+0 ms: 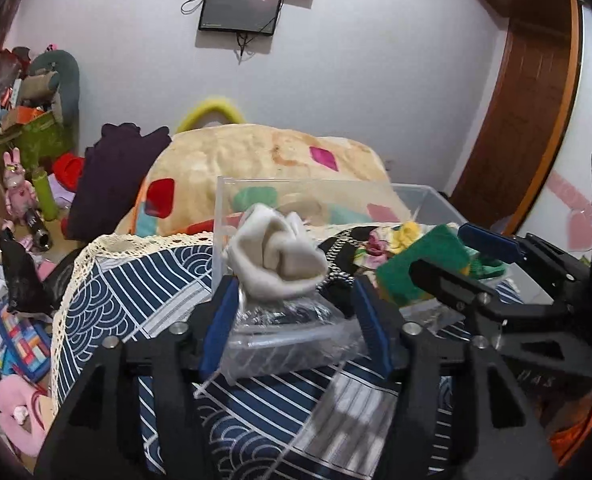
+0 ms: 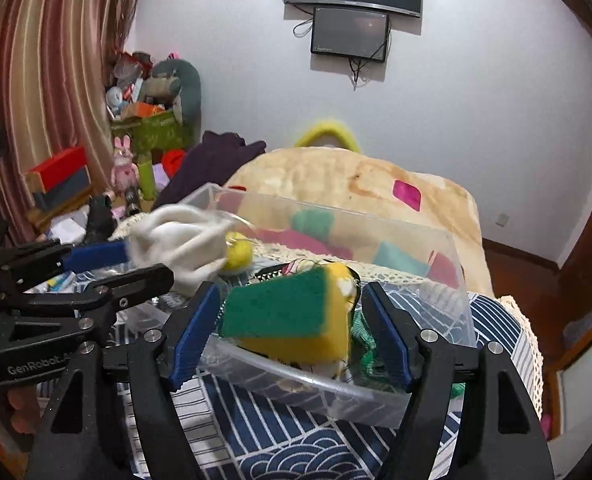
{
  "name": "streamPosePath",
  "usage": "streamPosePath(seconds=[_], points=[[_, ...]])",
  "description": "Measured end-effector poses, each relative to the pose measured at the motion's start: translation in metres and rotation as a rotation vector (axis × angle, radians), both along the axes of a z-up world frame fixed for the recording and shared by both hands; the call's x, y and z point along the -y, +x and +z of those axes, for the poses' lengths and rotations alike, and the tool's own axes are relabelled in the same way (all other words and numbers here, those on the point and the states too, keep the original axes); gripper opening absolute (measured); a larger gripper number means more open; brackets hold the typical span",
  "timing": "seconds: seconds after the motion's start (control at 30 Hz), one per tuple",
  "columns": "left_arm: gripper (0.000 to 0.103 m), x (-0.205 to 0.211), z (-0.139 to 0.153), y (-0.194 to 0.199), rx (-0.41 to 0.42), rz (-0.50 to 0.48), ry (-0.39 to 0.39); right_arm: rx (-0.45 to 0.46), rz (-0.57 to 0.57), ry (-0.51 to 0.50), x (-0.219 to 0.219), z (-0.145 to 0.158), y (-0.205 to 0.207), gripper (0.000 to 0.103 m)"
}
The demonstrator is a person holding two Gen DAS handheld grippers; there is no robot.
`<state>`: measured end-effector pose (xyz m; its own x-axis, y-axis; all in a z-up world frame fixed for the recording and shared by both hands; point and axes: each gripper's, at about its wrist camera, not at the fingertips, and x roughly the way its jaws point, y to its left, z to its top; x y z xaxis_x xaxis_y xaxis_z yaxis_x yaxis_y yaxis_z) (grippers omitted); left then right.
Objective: Organize soft objects
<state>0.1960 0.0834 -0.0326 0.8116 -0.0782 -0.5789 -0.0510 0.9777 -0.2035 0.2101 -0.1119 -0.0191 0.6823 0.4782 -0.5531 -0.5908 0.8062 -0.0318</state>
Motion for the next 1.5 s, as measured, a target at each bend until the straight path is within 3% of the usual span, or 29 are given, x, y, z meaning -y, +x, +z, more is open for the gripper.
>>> streamPosePath(seconds=[0.23, 0.6, 0.67, 0.73, 0.83, 0.93, 0.97, 1.07, 1.5], points=[[0.063, 0.009, 0.018, -0.026, 0.065, 0.010, 0.065, 0.030, -0.011, 0.051, 0.014, 0.016, -0.012, 0.072], [0.064, 0.026, 0.058, -0.083, 0.223, 0.001, 0.086, 0.138, -0.006, 0.136, 0.043, 0.046, -0.056, 0.072], [0.067, 0.029, 0.064, -0.093, 0.251, 0.001, 0.093, 0.156, -0.004, 0.156, 0.049, 0.050, -0.064, 0.074], [0.076, 0.033, 0.069, -0.102, 0.273, 0.001, 0.097, 0.168, 0.000, 0.178, 0.055, 0.053, -0.070, 0.082], [0.085, 0.037, 0.073, -0.112, 0.293, -0.001, 0.099, 0.189, -0.001, 0.200, 0.060, 0.057, -0.078, 0.084], [0.101, 0.041, 0.075, -0.121, 0.313, 0.018, 0.115, 0.205, -0.007, 0.212, 0.065, 0.058, -0.085, 0.086], [0.102, 0.042, 0.074, -0.123, 0.319, 0.026, 0.121, 0.207, -0.005, 0.216, 0.066, 0.057, -0.086, 0.090], [0.103, 0.045, 0.071, -0.128, 0.321, 0.029, 0.134, 0.224, -0.019, 0.231, 0.074, 0.052, -0.091, 0.102], [0.103, 0.047, 0.054, -0.134, 0.313, 0.027, 0.121, 0.220, -0.062, 0.244, 0.093, 0.036, -0.100, 0.103]])
